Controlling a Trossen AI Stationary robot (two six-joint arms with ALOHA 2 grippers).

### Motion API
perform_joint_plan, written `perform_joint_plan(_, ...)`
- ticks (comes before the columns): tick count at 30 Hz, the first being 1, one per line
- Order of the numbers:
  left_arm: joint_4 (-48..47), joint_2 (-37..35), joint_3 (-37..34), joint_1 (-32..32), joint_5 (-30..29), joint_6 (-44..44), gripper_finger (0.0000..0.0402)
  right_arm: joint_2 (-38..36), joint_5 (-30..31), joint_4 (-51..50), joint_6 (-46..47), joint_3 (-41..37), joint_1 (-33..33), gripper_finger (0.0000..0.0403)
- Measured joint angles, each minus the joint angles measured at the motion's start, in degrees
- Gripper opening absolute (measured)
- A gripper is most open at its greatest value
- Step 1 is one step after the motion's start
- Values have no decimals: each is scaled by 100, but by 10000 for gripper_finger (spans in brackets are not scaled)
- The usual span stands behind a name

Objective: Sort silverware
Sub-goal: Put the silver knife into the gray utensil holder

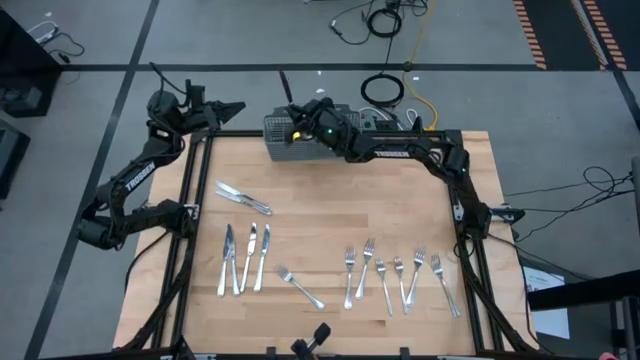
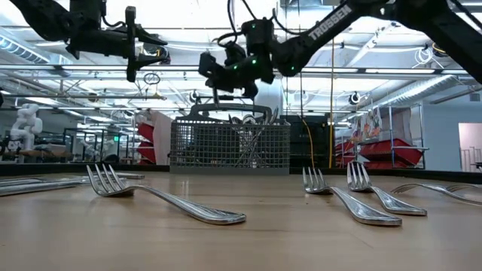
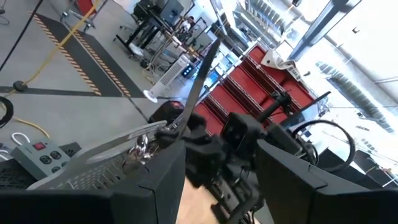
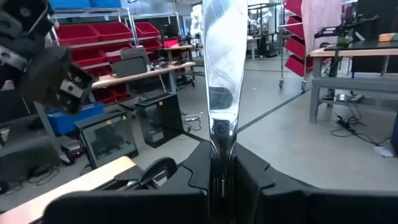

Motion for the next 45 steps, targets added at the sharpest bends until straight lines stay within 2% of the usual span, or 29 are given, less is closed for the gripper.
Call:
perform_joint_plan(9, 0, 0, 0, 33, 7, -1, 196, 413, -12, 244, 264, 0, 21, 20)
perform_joint_plan(22, -2, 0, 0, 33, 7, -2, 196, 425, 46, 55, -291, 0, -31, 20)
perform_joint_plan(35, -2, 0, 0, 33, 11, -2, 196, 428, 30, -265, -341, 0, -98, 20)
perform_joint_plan(45, -4, 0, 0, 33, 13, -4, 196, 637, 29, 121, -283, 1, -44, 20)
